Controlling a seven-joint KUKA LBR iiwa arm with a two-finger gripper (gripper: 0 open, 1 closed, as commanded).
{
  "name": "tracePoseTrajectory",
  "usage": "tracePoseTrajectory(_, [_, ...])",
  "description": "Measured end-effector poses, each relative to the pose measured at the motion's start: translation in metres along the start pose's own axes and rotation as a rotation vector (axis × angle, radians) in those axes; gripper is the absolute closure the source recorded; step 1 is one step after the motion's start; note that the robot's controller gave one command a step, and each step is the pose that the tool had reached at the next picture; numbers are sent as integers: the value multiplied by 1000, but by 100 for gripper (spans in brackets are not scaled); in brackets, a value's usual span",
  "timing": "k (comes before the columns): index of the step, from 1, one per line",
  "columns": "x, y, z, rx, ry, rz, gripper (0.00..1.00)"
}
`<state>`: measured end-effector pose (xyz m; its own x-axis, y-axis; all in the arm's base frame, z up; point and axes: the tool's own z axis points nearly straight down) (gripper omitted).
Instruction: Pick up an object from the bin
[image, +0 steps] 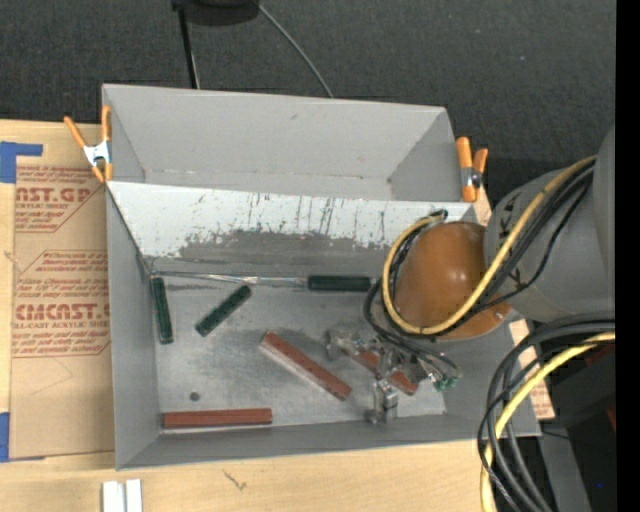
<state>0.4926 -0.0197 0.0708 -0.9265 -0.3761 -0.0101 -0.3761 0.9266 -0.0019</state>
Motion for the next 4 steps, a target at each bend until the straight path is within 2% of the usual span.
tracePoseTrajectory(1, [-19, 55, -13, -3, 7, 67, 100])
tracePoseTrajectory(2, [-18, 55, -13, -2, 7, 67, 100])
tracePoseTrajectory(3, [-9, 54, -123, -2, 9, 58, 100])
tracePoseTrajectory(4, [-9, 54, -123, -2, 9, 58, 100])
